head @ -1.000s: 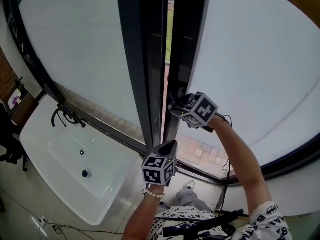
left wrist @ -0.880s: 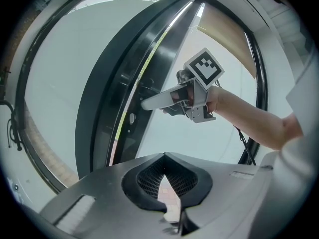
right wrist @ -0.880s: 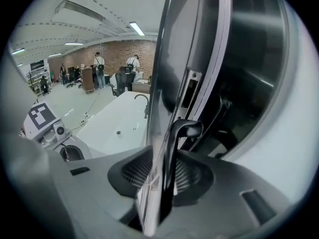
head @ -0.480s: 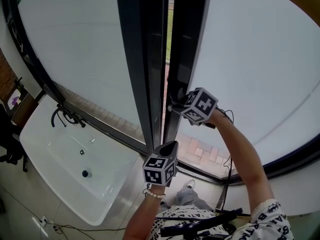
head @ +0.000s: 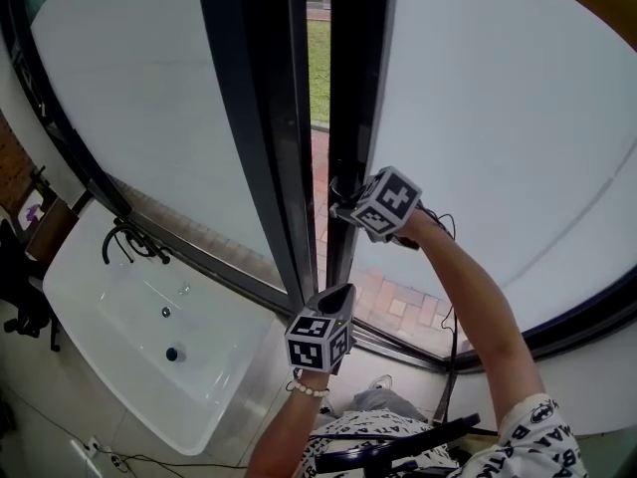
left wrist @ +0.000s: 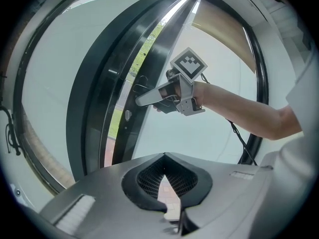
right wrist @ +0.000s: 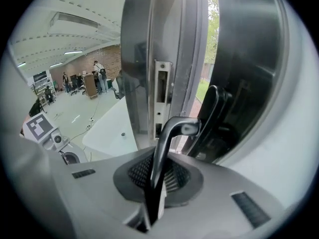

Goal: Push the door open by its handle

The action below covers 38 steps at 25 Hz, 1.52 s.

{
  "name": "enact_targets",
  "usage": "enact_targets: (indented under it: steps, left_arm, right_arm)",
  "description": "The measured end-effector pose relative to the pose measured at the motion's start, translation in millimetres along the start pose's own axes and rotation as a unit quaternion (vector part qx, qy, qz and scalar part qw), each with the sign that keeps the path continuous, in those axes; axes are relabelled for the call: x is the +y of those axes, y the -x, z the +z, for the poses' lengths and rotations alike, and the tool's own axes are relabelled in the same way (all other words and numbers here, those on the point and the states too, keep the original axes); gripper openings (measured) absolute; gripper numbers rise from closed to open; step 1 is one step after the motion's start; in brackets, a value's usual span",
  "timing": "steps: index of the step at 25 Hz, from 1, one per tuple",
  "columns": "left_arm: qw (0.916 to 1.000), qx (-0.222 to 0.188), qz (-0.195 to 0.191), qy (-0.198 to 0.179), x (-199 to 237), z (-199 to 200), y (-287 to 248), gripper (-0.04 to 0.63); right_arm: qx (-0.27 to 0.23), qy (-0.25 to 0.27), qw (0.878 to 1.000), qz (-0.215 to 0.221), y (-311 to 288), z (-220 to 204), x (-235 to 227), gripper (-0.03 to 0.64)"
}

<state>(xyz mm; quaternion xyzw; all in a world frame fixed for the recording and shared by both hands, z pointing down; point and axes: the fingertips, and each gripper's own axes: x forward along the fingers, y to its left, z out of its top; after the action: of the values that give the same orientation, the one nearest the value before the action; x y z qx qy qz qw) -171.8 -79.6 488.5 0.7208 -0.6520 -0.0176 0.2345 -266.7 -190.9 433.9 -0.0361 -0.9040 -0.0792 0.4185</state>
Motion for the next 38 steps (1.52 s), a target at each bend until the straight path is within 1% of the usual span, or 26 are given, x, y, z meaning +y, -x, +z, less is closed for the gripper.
enact_targets:
  steps: [5, 9, 13, 15, 17, 19, 22, 24, 27, 30, 34, 38]
  left_arm:
    - [0.9996, 0.005, 0.028, -0.002, -3, 17, -45, 0.000]
    - [0.9980, 0.009, 0.062, 0.007, -3, 16, -69, 0.000]
    - [0.9966, 0.010, 0.080, 0.013, -12, 26, -86, 0.000]
    - [0.9946, 0.020, 0.100, 0.018, -5, 33, -107, 0.000]
    - [0.9908, 0.035, 0.129, 0.022, 5, 34, -128, 0.000]
    - [0.9888, 0.044, 0.141, 0.019, 4, 36, -136, 0.000]
    - [0.9899, 0.048, 0.132, 0.022, -9, 40, -136, 0.000]
    - [0.9901, 0.051, 0.128, 0.026, -12, 40, -146, 0.000]
    - [0.9907, 0.058, 0.120, 0.028, -12, 38, -168, 0.000]
    - [0.9914, 0.067, 0.111, 0.019, -10, 38, -192, 0.000]
    - [0.9906, 0.076, 0.113, 0.011, -1, 38, -224, 0.000]
    - [0.9932, 0.082, 0.082, 0.005, -4, 52, -256, 0.000]
  right_arm:
    - [-0.004, -0.011, 1.000, 0.006, -4, 1, -40, 0.017]
    - [-0.008, -0.018, 1.000, -0.017, -7, -10, -59, 0.017]
    - [-0.011, -0.031, 0.999, -0.030, 2, -12, -78, 0.017]
    - [-0.014, -0.038, 0.999, -0.031, 0, -10, -101, 0.017]
    - [-0.015, -0.043, 0.998, -0.032, -7, -10, -125, 0.017]
    - [-0.013, -0.046, 0.998, -0.038, -9, -8, -139, 0.017]
    - [-0.010, -0.057, 0.997, -0.051, -4, -5, -150, 0.017]
    - [-0.011, -0.066, 0.996, -0.058, -2, -9, -167, 0.017]
    - [-0.012, -0.079, 0.994, -0.070, -3, -19, -198, 0.017]
    - [-0.006, -0.092, 0.992, -0.086, -3, -30, -228, 0.017]
    - [0.000, -0.108, 0.989, -0.102, -6, -47, -262, 0.015]
    - [0.013, -0.124, 0.985, -0.120, 3, -57, -301, 0.014]
